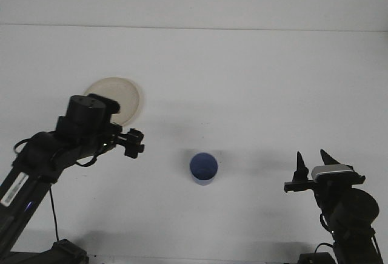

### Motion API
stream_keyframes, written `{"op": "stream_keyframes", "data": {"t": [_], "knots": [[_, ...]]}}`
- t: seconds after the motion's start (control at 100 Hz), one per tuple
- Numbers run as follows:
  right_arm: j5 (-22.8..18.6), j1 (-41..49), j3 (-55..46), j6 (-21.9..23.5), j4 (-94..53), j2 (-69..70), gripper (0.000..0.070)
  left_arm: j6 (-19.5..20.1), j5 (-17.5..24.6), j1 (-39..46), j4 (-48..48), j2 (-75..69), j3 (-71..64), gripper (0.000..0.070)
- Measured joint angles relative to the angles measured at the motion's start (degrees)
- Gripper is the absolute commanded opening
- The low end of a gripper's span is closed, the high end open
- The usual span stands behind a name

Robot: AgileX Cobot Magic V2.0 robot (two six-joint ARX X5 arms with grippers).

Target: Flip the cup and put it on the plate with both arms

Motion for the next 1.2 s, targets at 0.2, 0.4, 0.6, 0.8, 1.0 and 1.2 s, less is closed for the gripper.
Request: {"op": "stream_keyframes", "data": {"t": [0.2,0.4,0.6,0.8,1.0,1.2], "knots": [[0.00,0.00,0.00,0.00,0.00,0.00,0.0407,-1.09,-0.04,-9.22,2.36,10.08,3.78,0.0463],[0.00,0.00,0.00,0.00,0.00,0.00,0.0406,-1.25,-0.02,-15.06,4.28,19.08,5.77,0.0463],[0.00,0.00,0.00,0.00,0.00,0.00,0.0406,-1.25,-0.02,-18.10,6.23,24.39,5.97,0.0463],[0.00,0.00,0.00,0.00,0.00,0.00,0.0406,-1.25,-0.04,-18.86,6.29,29.46,5.99,0.0463],[0.00,0.00,0.00,0.00,0.00,0.00,0.0406,-1.25,-0.04,-19.28,6.29,32.59,6.01,0.0447],[0.00,0.00,0.00,0.00,0.00,0.00,0.0406,-0.98,-0.04,-19.56,6.21,34.27,6.01,0.0046]]}}
